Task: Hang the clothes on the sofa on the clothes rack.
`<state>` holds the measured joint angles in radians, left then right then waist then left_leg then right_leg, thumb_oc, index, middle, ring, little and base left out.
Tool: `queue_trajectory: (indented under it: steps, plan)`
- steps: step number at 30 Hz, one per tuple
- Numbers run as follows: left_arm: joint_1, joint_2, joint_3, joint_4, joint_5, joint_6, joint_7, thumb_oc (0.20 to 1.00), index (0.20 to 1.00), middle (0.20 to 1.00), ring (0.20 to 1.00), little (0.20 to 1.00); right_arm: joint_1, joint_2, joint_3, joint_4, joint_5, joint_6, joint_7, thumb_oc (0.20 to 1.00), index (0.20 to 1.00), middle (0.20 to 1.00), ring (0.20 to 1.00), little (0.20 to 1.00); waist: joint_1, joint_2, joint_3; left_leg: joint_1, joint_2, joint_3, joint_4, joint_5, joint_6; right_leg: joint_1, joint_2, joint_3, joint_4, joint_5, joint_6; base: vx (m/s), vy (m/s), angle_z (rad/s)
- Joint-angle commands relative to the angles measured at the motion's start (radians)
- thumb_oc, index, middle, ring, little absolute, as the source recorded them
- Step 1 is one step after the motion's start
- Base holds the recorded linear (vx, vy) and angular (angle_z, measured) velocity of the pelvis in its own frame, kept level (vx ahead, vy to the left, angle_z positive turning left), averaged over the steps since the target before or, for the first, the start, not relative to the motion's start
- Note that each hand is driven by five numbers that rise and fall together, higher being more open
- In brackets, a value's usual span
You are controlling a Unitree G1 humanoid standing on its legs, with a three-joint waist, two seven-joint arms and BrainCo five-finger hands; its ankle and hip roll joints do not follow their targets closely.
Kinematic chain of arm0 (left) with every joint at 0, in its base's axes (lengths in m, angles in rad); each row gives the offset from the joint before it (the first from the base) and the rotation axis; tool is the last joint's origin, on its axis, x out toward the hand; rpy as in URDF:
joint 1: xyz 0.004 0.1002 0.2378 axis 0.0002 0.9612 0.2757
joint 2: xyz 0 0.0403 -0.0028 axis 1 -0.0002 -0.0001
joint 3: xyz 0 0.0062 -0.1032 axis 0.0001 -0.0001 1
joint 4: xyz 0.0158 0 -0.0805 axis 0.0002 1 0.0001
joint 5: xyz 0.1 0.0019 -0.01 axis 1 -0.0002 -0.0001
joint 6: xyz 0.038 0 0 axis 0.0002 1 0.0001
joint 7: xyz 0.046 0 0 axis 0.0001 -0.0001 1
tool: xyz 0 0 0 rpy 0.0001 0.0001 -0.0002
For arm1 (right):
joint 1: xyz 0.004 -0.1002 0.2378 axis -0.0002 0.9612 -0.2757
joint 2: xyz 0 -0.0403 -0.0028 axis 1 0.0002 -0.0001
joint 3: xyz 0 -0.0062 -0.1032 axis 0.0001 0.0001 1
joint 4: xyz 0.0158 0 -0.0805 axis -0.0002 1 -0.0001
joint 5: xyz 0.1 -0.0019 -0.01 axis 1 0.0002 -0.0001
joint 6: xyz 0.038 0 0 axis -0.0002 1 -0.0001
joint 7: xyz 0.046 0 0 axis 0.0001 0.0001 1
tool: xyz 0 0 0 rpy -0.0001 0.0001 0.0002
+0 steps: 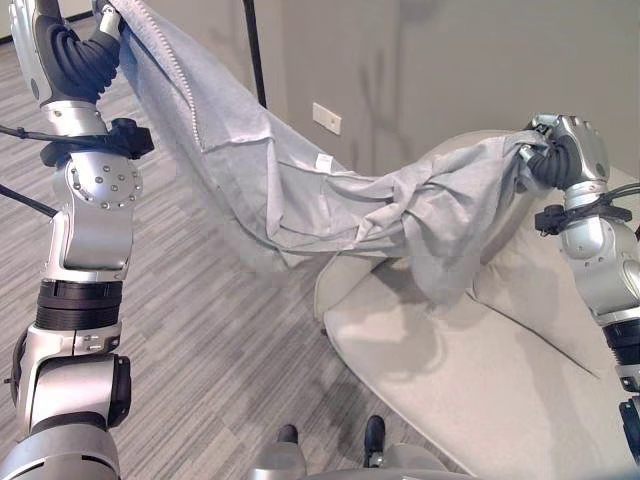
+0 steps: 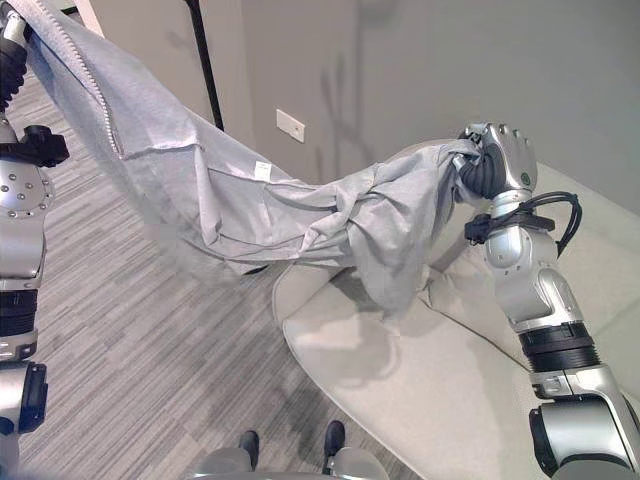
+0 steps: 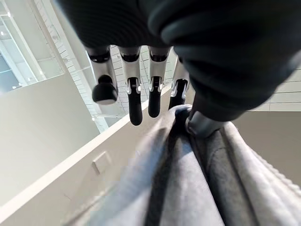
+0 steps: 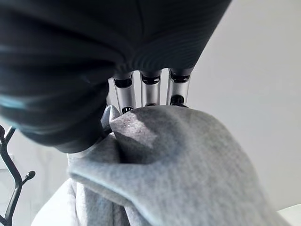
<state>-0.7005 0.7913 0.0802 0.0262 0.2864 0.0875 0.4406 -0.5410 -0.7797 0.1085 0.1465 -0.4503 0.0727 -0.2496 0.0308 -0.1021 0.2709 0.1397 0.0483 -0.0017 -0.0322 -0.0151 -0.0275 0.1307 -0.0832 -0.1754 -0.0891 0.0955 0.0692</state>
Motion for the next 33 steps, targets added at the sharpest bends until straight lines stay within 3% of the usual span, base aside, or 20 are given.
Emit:
queue_trajectory:
  steps: [1, 3, 6, 9, 11, 12, 13, 16, 17, 18, 19, 20, 21, 24, 26, 30, 33]
  plan:
    - [-0.048, 0.027, 0.007, -0.033, 0.003, -0.033, 0.014, 0.2, 0.2, 0.2, 0.2, 0.2, -0.091, -0.077, -0.012, -0.01, 0.009, -0.014, -0.048, 0.2, 0.2, 0.2, 0.2, 0.2, 0.02, 0.028, -0.044, -0.023, 0.093, 0.089, -0.055, 0.07, 0.018, -0.026, 0.049, 0.015, 0.002, -0.044, -0.034, 0.14, 0.128, 0.19]
    - [-0.064, 0.028, 0.002, -0.02, 0.001, -0.035, 0.015, 0.2, 0.2, 0.2, 0.2, 0.2, -0.1, -0.097, -0.011, 0.001, 0.019, -0.006, -0.064, 0.2, 0.2, 0.2, 0.2, 0.2, 0.05, -0.002, -0.022, -0.14, 0.193, 0.059, -0.055, 0.095, 0.001, 0.018, 0.007, 0.036, 0.002, -0.026, -0.034, 0.23, 0.255, 0.13]
    - [-0.07, 0.014, -0.004, -0.014, 0.004, -0.037, 0.01, 0.2, 0.2, 0.2, 0.2, 0.2, -0.074, -0.106, -0.03, -0.009, 0.019, -0.001, -0.07, 0.2, 0.2, 0.2, 0.2, 0.2, 0.052, 0.005, -0.031, -0.184, 0.222, 0.045, -0.055, 0.085, -0.022, 0.049, -0.02, 0.044, 0.002, -0.014, -0.044, 0.22, 0.309, -0.01]
    - [-0.066, 0.005, -0.003, -0.015, 0.017, -0.033, 0.004, 0.2, 0.2, 0.2, 0.2, 0.2, -0.05, -0.113, -0.052, -0.019, 0.015, -0.002, -0.063, 0.2, 0.2, 0.2, 0.2, 0.2, 0.053, 0.026, -0.064, -0.171, 0.204, 0.019, -0.055, 0.092, -0.041, 0.061, -0.052, 0.056, 0.002, -0.004, -0.055, 0.22, 0.364, -0.07]
    - [-0.06, 0.005, -0.005, -0.025, 0.022, -0.04, -0.007, 0.2, 0.2, 0.2, 0.2, 0.2, -0.042, -0.105, -0.063, -0.031, 0.011, -0.001, -0.063, 0.2, 0.2, 0.2, 0.2, 0.2, 0.051, 0.035, -0.088, -0.162, 0.185, 0.018, -0.055, 0.098, -0.051, 0.066, -0.098, 0.066, 0.002, 0.011, -0.06, 0.2, 0.412, -0.22]
    - [-0.053, -0.002, -0.01, -0.031, 0.02, -0.042, -0.01, 0.2, 0.2, 0.2, 0.2, 0.2, -0.038, -0.101, -0.059, -0.032, 0.014, 0.0, -0.063, 0.2, 0.2, 0.2, 0.2, 0.2, 0.045, 0.038, -0.1, -0.151, 0.165, 0.037, -0.055, 0.094, -0.055, 0.079, -0.128, 0.069, 0.002, 0.028, -0.065, 0.42, 0.868, -0.11]
    - [-0.041, 0.002, -0.016, -0.037, 0.014, -0.043, -0.016, 0.2, 0.2, 0.2, 0.2, 0.2, -0.03, -0.093, -0.077, -0.041, 0.007, 0.007, -0.059, 0.2, 0.2, 0.2, 0.2, 0.2, 0.037, 0.063, -0.107, -0.099, 0.115, 0.066, -0.055, 0.075, -0.045, 0.073, -0.186, 0.06, 0.059, 0.035, -0.068, 0.4, 0.859, 0.03]
    - [-0.057, 0.004, -0.035, -0.027, 0.011, -0.046, -0.007, 0.2, 0.2, 0.2, 0.2, 0.2, -0.041, -0.089, -0.069, -0.049, 0.01, 0.011, -0.059, 0.2, 0.2, 0.2, 0.2, 0.2, 0.036, 0.082, -0.089, -0.067, 0.091, 0.092, -0.055, 0.057, -0.04, 0.064, -0.21, 0.043, 0.119, 0.02, -0.069, 0.17, 0.455, -0.12]
    - [-0.071, -0.001, -0.052, -0.033, 0.009, -0.048, -0.008, 0.2, 0.2, 0.2, 0.2, 0.2, -0.05, -0.087, -0.06, -0.061, 0.008, 0.009, -0.057, 0.2, 0.2, 0.2, 0.2, 0.2, 0.023, 0.094, -0.071, -0.043, 0.059, 0.103, -0.055, 0.039, -0.036, 0.042, -0.187, 0.044, 0.17, 0.02, -0.065, 0.24, 0.81, -0.4]
    - [-0.06, -0.029, -0.054, -0.039, 0.0, -0.066, -0.009, 0.2, 0.2, 0.2, 0.2, 0.2, -0.039, -0.111, -0.07, -0.091, 0.007, -0.005, -0.053, 0.2, 0.2, 0.2, 0.2, 0.2, -0.029, 0.107, -0.045, 0.004, -0.014, 0.093, -0.055, 0.016, -0.019, -0.081, -0.005, 0.038, 0.148, 0.0, -0.039, 0.22, 0.685, -0.69]
    - [-0.054, -0.025, -0.047, -0.033, -0.002, -0.065, -0.007, 0.2, 0.2, 0.2, 0.2, 0.2, -0.048, -0.114, -0.06, -0.084, 0.01, -0.007, -0.054, 0.2, 0.2, 0.2, 0.2, 0.2, -0.04, 0.107, -0.045, 0.008, -0.021, 0.09, -0.055, 0.009, -0.019, -0.109, 0.024, 0.022, 0.124, 0.005, -0.037, 0.23, 0.411, 0.16]
    - [-0.013, -0.01, -0.018, -0.034, 0.002, -0.042, 0.003, 0.2, 0.2, 0.2, 0.2, 0.2, -0.047, -0.128, -0.05, -0.063, -0.012, 0.001, -0.047, 0.2, 0.2, 0.2, 0.2, 0.2, -0.046, 0.076, -0.058, 0.002, -0.048, 0.082, -0.055, 0.007, -0.006, -0.097, 0.066, 0.038, 0.027, -0.004, -0.052, 0.16, 0.022, 0.32]
    - [-0.005, -0.022, 0.001, -0.042, 0.004, -0.056, 0.005, 0.2, 0.2, 0.2, 0.2, 0.2, -0.065, -0.127, -0.035, -0.05, 0.009, -0.002, -0.054, 0.2, 0.2, 0.2, 0.2, 0.2, -0.032, 0.069, -0.084, 0.001, -0.047, 0.099, -0.055, -0.002, -0.003, -0.068, 0.06, 0.018, 0.002, -0.034, -0.044, 0.14, -0.008, 0.64]
    - [0.011, -0.026, 0.004, -0.033, -0.006, -0.065, 0.002, 0.2, 0.2, 0.2, 0.2, 0.2, -0.079, -0.123, -0.017, -0.051, 0.026, -0.015, -0.05, 0.2, 0.2, 0.2, 0.2, 0.2, -0.034, 0.075, -0.106, 0.007, -0.036, 0.101, -0.055, 0.005, 0.006, -0.09, 0.067, 0.033, 0.002, -0.03, -0.042, 0.06, -0.057, 0.04]
    - [0.009, -0.031, 0.003, -0.031, -0.009, -0.066, 0.005, 0.2, 0.2, 0.2, 0.2, 0.2, -0.08, -0.121, -0.014, -0.053, 0.024, -0.015, -0.048, 0.2, 0.2, 0.2, 0.2, 0.2, -0.036, 0.077, -0.111, 0.008, -0.031, 0.099, -0.055, 0.012, 0.007, -0.093, 0.069, 0.03, 0.002, -0.032, -0.042, 0.06, -0.065, 0.29]
    - [0.021, -0.037, 0.011, -0.04, -0.006, -0.062, 0.0, 0.2, 0.2, 0.2, 0.2, 0.2, -0.074, -0.117, -0.016, -0.053, 0.027, -0.021, -0.045, 0.2, 0.2, 0.2, 0.2, 0.2, -0.035, 0.088, -0.112, 0.045, -0.006, 0.095, -0.055, 0.078, 0.006, -0.088, 0.08, 0.019, 0.002, -0.034, -0.038, 0.06, -0.061, 0.19]
    - [0.018, -0.044, 0.007, -0.055, -0.004, -0.062, -0.009, 0.2, 0.2, 0.2, 0.2, 0.2, -0.057, -0.113, -0.034, -0.057, 0.026, -0.024, -0.04, 0.2, 0.2, 0.2, 0.2, 0.2, -0.037, 0.089, -0.104, 0.053, 0.008, 0.104, -0.055, 0.063, 0.008, -0.066, 0.072, 0.009, 0.002, -0.038, -0.035, 0.03, -0.071, 0.14]
